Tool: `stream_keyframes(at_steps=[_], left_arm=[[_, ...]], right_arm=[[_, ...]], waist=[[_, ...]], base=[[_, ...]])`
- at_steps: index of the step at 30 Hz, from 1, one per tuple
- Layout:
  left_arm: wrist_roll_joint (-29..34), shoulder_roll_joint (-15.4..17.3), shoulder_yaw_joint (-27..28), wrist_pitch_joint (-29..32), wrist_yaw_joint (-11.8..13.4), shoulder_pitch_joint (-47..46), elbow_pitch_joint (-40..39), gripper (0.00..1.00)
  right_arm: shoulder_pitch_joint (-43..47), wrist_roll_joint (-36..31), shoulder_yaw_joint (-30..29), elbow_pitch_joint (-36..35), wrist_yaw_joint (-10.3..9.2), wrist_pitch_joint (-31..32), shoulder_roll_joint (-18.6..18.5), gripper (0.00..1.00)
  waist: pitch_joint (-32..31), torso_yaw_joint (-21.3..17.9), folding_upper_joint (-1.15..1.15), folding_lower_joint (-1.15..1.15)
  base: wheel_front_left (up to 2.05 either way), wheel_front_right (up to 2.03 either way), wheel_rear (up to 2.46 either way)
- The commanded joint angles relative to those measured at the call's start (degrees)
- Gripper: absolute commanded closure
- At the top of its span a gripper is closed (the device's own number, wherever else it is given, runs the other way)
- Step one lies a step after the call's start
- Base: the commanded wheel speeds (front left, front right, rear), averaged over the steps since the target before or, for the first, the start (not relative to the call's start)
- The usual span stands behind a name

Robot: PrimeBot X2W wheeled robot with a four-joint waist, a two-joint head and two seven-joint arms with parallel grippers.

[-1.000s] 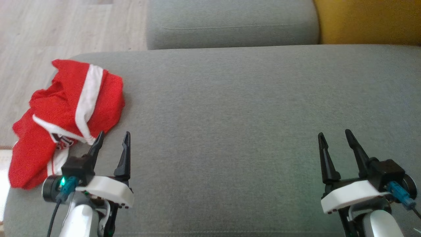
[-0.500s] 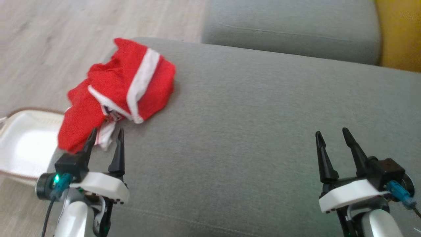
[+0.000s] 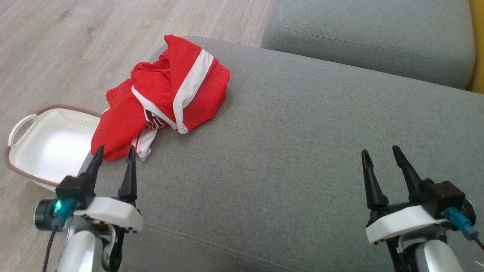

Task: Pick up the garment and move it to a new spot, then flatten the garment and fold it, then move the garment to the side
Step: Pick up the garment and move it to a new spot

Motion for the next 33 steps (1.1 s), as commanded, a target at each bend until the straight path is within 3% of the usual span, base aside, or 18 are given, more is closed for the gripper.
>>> stream_keyframes(at_steps=[1,7,19,25,33], left_arm=[[-0.11,0.89,1.78,-0.69,0.04,-2.72,-2.01,0.00],[-0.24,0.83,1.15,-0.69,-0.59,-3.30,-1.84,0.00],[-3.40,1.48,-2.07,0.73,-2.83,-17.12,5.88,0.00],[-6.34,3.25,-3.61,3.31,-3.34,-29.33,18.07,0.00],[-10.41,6.00,-6.71,9.68,-3.46,-41.65,34.71,0.00]], right_arm=[[-2.40,0.43,1.47,-2.23,0.24,0.05,-0.31,0.00],[-2.74,0.48,1.63,-2.54,0.24,0.37,-0.31,0.00],[-8.17,-3.94,0.70,-7.75,0.24,4.31,-0.31,0.00],[-10.89,-5.76,1.10,-9.55,0.24,5.79,-0.31,0.00],[-11.91,-5.95,1.42,-9.82,0.24,6.09,-0.31,0.00]], waist=[[0.06,-0.06,0.00,0.00],[1.37,-0.56,0.00,0.00],[14.96,-3.66,0.00,0.00],[20.64,-5.68,0.00,0.00],[23.48,-7.35,0.00,0.00]], base=[[0.00,0.00,0.00],[0.00,0.00,0.00],[0.00,0.00,0.00],[0.00,0.00,0.00],[0.00,0.00,0.00]])
